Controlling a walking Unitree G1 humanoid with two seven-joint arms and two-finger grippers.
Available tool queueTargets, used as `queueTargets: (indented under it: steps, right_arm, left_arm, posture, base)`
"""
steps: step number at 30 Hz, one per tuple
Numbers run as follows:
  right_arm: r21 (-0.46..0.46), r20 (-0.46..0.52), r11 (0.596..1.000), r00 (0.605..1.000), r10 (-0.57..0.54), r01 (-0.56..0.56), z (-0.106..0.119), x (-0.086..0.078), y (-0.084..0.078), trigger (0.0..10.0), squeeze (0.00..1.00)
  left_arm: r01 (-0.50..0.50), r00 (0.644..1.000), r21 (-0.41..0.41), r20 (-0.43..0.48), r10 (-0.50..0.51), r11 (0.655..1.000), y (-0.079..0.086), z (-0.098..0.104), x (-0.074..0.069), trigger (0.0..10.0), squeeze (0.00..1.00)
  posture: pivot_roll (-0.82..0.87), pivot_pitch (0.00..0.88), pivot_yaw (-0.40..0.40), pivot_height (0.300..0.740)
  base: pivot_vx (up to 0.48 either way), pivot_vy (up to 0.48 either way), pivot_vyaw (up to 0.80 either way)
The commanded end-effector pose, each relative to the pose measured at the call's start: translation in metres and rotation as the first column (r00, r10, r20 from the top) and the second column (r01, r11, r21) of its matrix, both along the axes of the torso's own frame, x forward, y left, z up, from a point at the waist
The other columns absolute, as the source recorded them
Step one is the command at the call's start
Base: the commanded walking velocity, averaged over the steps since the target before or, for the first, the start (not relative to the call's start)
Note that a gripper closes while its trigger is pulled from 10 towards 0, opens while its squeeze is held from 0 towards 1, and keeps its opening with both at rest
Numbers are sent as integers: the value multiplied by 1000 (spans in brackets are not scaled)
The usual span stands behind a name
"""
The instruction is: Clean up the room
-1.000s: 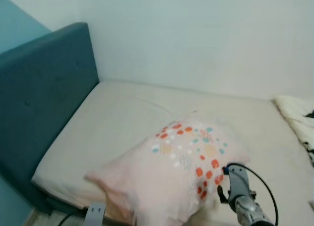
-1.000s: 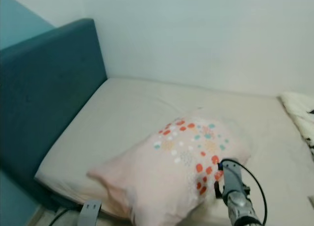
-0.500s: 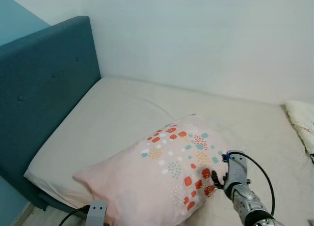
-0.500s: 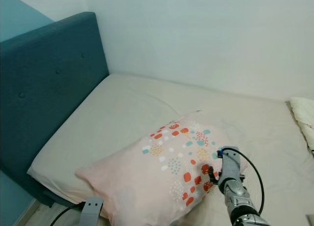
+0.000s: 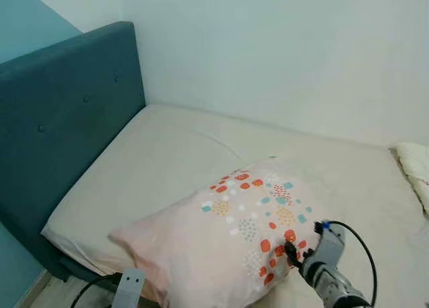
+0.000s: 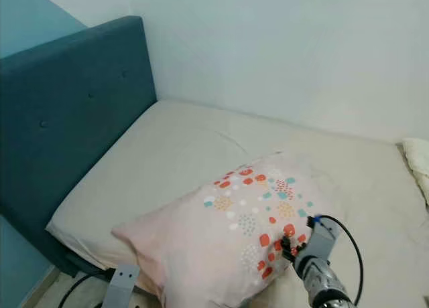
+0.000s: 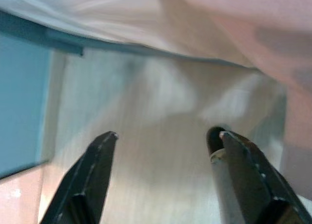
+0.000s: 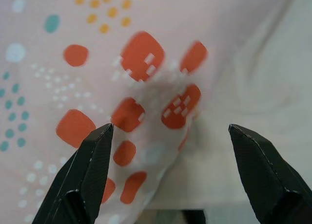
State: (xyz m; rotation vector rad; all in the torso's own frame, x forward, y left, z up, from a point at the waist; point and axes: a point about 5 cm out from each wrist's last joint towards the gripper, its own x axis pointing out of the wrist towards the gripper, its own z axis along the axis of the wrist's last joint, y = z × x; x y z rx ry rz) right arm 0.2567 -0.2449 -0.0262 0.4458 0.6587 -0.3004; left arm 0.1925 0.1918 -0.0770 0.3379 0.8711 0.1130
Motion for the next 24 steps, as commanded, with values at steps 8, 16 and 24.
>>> queueTargets:
  steps: [8, 16, 24]
  right_arm:
    - [210, 141, 976, 986, -90, 60, 3, -2, -4, 10000, 0]
    - [307, 175, 948, 974, -141, 82, 2, -5, -3, 10000, 0]
    - [343, 172, 932, 967, -187, 119, -4, -17, -11, 10000, 0]
  left_arm:
    - [-106, 987, 96, 132, 93, 990, 75, 31, 18, 10000, 0]
    - [-70, 989, 137, 136, 51, 988, 74, 28, 12, 10000, 0]
    - [-48, 995, 155, 94, 33, 987, 80, 22, -4, 10000, 0]
  posture:
    - [24, 27, -40, 666]
    - [37, 48, -31, 646]
    - [45, 70, -21, 616]
  base:
    - [0, 0, 0]
    - [0, 0, 0]
    - [0, 0, 0]
